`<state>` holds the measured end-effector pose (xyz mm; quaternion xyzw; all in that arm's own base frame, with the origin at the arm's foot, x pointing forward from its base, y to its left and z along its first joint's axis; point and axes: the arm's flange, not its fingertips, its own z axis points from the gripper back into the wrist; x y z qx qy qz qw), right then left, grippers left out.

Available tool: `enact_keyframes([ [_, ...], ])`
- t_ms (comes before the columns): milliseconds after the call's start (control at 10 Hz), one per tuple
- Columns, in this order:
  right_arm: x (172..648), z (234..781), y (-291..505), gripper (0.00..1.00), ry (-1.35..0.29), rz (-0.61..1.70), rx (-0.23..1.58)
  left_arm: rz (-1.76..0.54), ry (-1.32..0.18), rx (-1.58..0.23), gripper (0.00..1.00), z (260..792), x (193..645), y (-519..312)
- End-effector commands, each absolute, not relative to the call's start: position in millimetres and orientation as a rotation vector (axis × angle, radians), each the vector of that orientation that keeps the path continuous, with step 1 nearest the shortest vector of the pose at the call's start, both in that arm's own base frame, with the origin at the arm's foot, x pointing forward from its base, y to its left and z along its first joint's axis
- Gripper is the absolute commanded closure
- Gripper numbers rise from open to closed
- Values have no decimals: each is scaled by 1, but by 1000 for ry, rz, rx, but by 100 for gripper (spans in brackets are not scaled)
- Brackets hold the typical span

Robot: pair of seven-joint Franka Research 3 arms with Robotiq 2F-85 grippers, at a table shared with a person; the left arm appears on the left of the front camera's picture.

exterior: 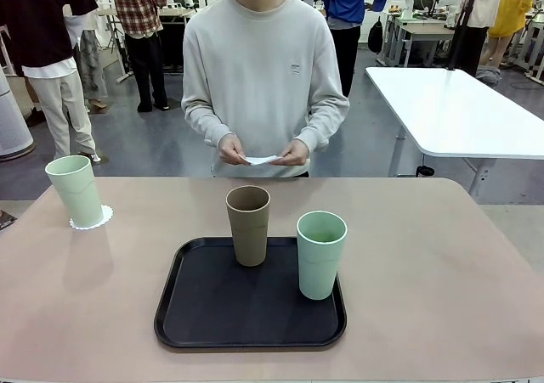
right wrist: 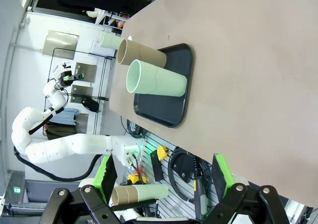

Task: Place coasters on the table and set cups on them.
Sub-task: Take one Reusable plastic cup from the Flat Tray and place it on a coaster set by the human.

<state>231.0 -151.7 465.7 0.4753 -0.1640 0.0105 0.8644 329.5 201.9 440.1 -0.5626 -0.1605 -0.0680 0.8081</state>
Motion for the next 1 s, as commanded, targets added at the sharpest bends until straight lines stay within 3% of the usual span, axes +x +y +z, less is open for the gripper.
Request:
enact_keyframes([
  [0, 231, 465, -152, 0, -344, 25, 1003, -137, -348, -1207, 0, 441, 330, 202],
  [900, 231, 465, -152, 0, -344, 25, 1003, -137, -348, -1207, 0, 441, 330, 202],
])
